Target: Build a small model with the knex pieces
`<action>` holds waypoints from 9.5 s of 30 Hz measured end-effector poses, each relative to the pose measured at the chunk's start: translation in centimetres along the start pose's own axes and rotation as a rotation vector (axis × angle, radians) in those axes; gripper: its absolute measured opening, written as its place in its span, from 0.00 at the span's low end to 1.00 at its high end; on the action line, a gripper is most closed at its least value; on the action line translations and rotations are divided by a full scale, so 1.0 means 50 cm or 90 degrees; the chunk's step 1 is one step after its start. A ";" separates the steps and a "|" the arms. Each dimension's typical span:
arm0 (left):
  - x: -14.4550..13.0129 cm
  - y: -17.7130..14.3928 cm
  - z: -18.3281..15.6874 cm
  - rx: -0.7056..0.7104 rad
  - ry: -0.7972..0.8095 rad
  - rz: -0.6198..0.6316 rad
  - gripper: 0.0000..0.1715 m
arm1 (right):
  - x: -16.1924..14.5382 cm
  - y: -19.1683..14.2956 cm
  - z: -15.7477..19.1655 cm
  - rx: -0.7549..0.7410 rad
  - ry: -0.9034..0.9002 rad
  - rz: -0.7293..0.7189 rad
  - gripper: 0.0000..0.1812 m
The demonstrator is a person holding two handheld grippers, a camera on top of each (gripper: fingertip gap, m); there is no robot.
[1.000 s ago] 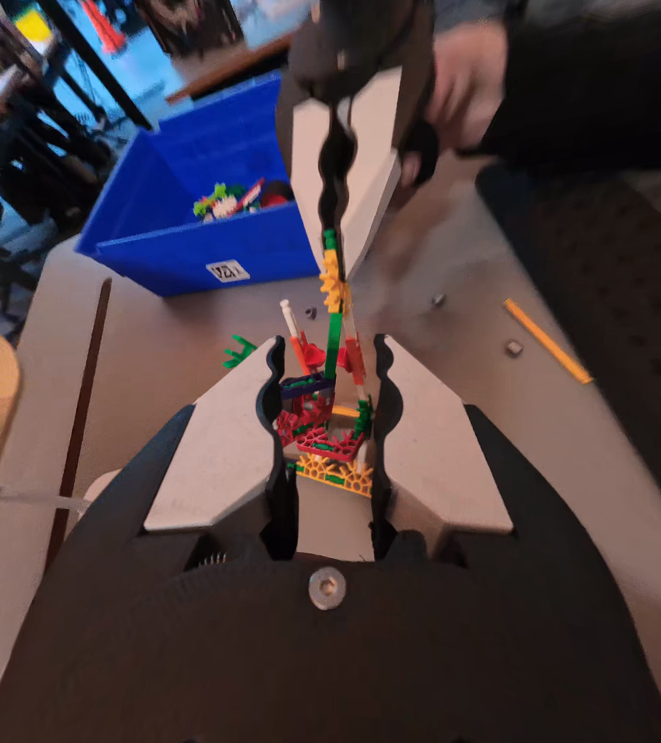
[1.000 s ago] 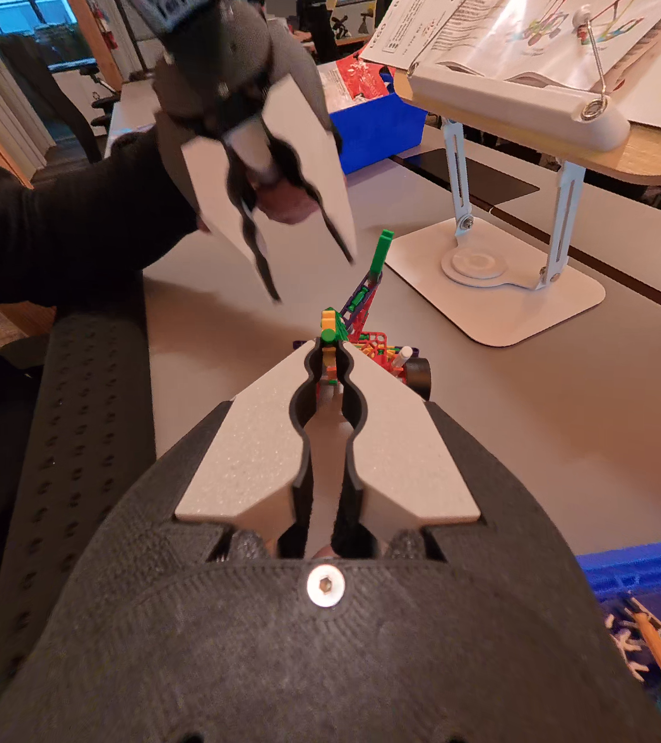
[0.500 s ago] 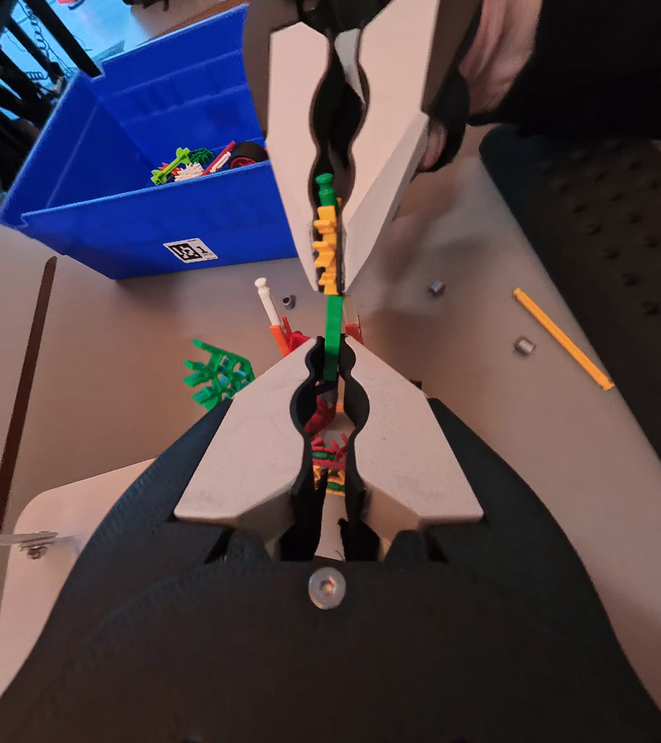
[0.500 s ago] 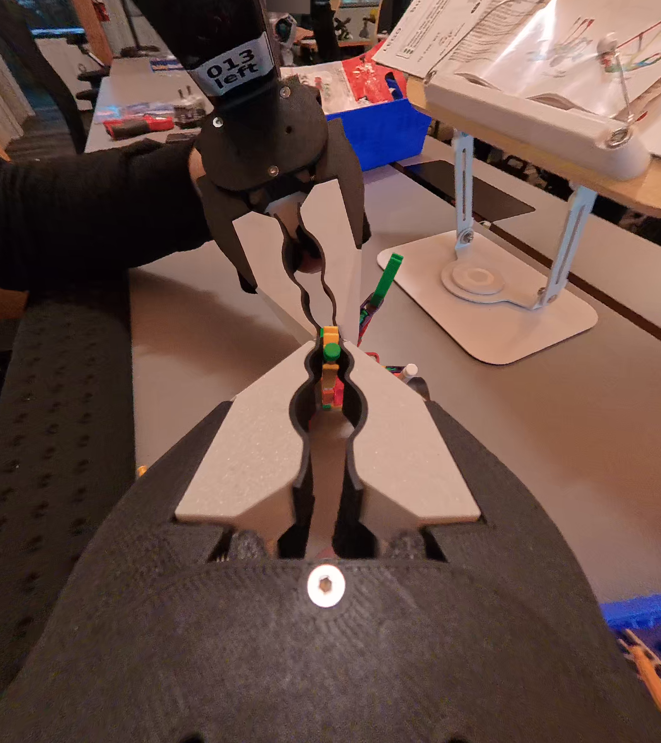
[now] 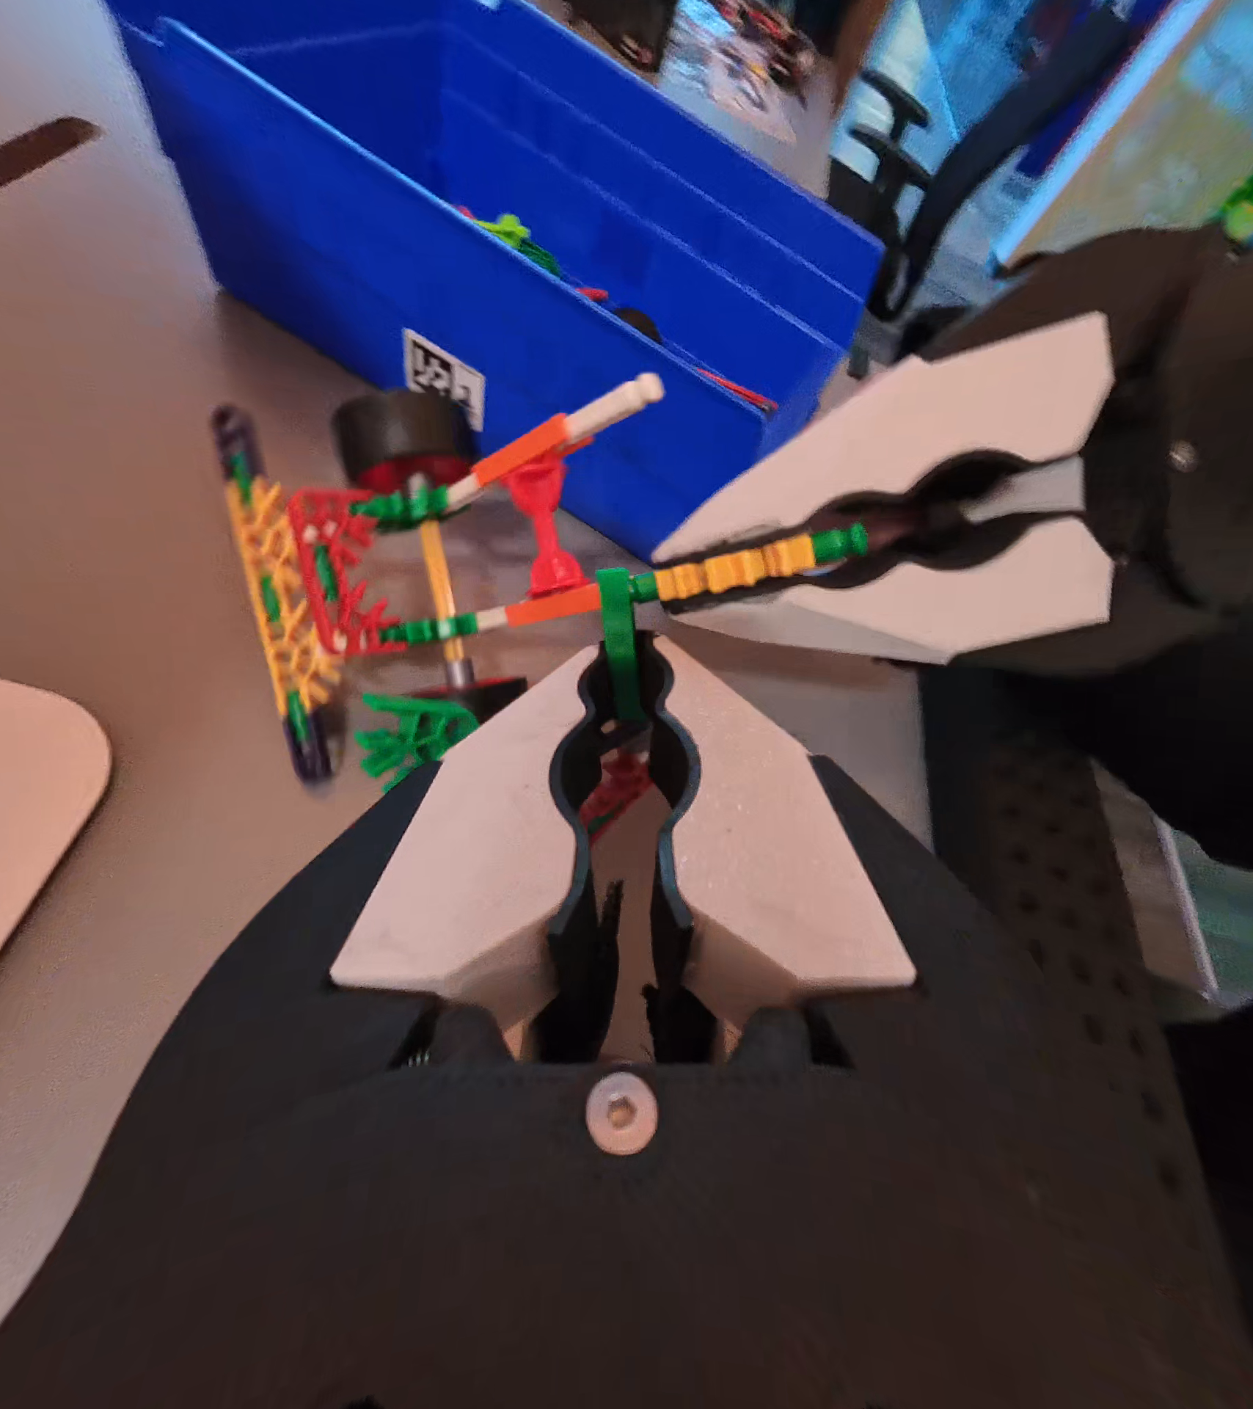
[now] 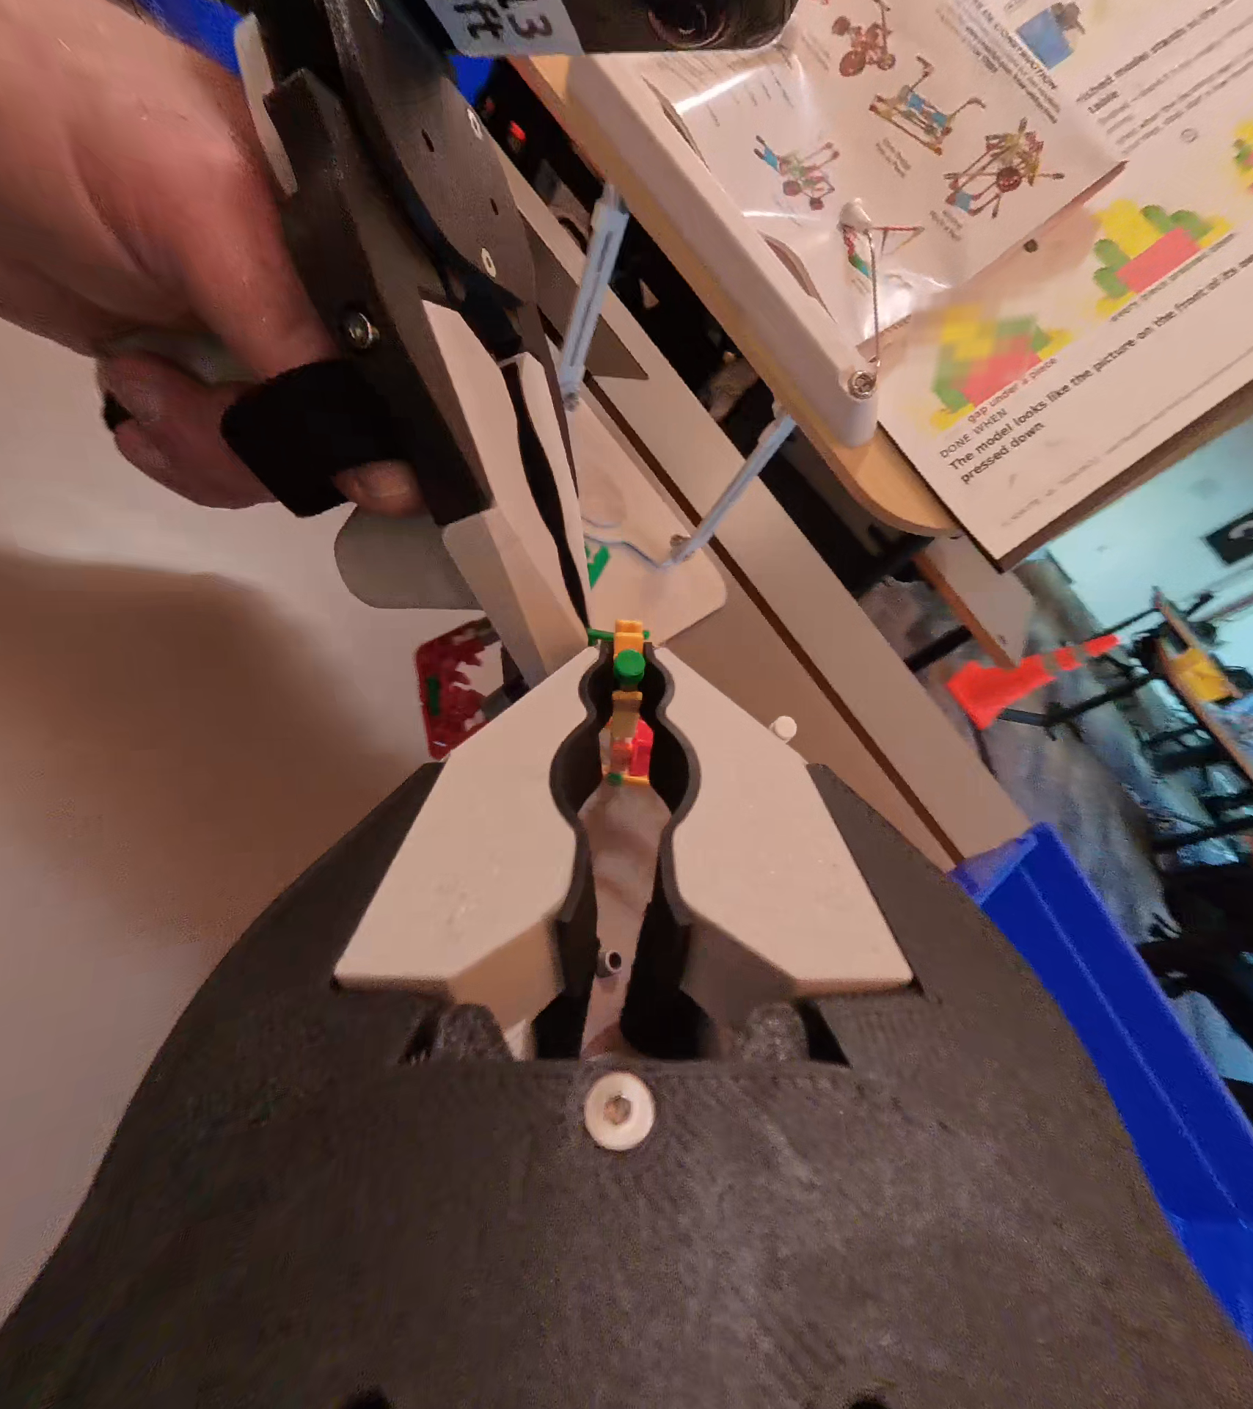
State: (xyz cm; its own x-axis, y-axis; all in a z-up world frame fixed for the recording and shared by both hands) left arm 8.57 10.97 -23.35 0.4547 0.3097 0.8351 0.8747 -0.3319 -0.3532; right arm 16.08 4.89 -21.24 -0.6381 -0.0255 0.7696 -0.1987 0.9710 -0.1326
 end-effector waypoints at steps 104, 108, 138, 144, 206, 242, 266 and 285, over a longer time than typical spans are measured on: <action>0.011 -0.017 0.000 -0.025 0.151 0.103 0.08 | -0.153 -0.073 -0.252 0.019 0.527 0.056 0.02; 0.008 -0.017 0.000 -0.032 0.154 0.105 0.08 | -0.214 -0.069 -0.247 -0.025 0.517 0.177 0.03; 0.013 0.026 -0.052 0.124 0.425 0.108 0.06 | -0.053 0.043 -0.072 0.104 0.409 0.110 0.01; -0.001 0.065 -0.091 0.178 0.538 0.161 0.05 | -0.038 0.029 -0.072 0.074 0.364 0.109 0.01; 0.015 -0.052 -0.086 0.295 0.773 0.252 0.02 | 0.001 -0.014 -0.035 0.066 0.178 -0.008 0.27; -0.087 0.035 -0.061 -0.129 0.361 0.114 0.40 | 0.002 -0.004 0.033 0.190 0.204 -0.025 0.26; -0.080 0.014 -0.060 -0.165 0.340 0.051 0.37 | 0.031 -0.018 0.036 0.073 0.116 -0.093 0.26; -0.096 0.034 -0.055 -0.129 0.353 0.089 0.10 | 0.040 -0.016 -0.013 0.111 0.333 -0.113 0.26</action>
State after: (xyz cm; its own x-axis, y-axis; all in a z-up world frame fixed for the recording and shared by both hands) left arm 7.39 6.45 -26.78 0.3596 -0.2417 0.9012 0.7390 -0.5160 -0.4333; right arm 15.45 4.20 -19.22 -0.1402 -0.0206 0.9899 -0.4170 0.9080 -0.0402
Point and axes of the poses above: each gripper's, where its closed fingertips meet, y out along the fingers, x out of its top, z = x × y across the jaws, the point moved 7 cm from there along -y, back along the fingers, and after that the axes turned 15 degrees about -x, right-handed, at the moved point
